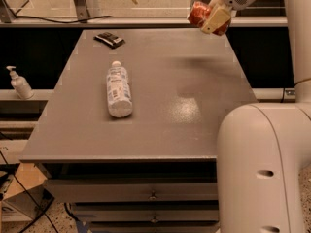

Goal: Place coke can upright

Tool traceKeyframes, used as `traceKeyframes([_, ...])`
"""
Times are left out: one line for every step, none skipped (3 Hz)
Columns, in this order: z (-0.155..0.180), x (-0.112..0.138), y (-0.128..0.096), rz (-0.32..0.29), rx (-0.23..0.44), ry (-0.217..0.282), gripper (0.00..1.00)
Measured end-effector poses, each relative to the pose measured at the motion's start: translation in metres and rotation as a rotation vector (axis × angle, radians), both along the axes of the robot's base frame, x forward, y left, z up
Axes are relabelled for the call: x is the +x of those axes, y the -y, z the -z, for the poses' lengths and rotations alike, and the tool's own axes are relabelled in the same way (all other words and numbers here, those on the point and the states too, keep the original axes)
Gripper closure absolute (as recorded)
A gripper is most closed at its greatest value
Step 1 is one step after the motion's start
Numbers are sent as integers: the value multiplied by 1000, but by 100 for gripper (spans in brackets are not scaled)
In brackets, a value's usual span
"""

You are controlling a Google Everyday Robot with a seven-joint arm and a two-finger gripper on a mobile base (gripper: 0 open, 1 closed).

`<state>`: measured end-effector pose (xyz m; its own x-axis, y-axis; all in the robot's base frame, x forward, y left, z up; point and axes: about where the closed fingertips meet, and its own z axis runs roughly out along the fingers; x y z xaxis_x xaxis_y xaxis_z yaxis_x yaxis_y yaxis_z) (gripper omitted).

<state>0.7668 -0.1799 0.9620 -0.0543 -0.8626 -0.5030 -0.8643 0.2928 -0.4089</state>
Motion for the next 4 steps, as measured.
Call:
traceKeyframes([-16, -12, 2, -1, 176, 11, 100])
traceKeyframes([-24, -18, -7, -43, 312, 37, 100])
traceKeyframes([-24, -24, -22, -90, 413, 67, 100])
traceKeyframes([-10, -23, -35, -103, 426, 43, 100])
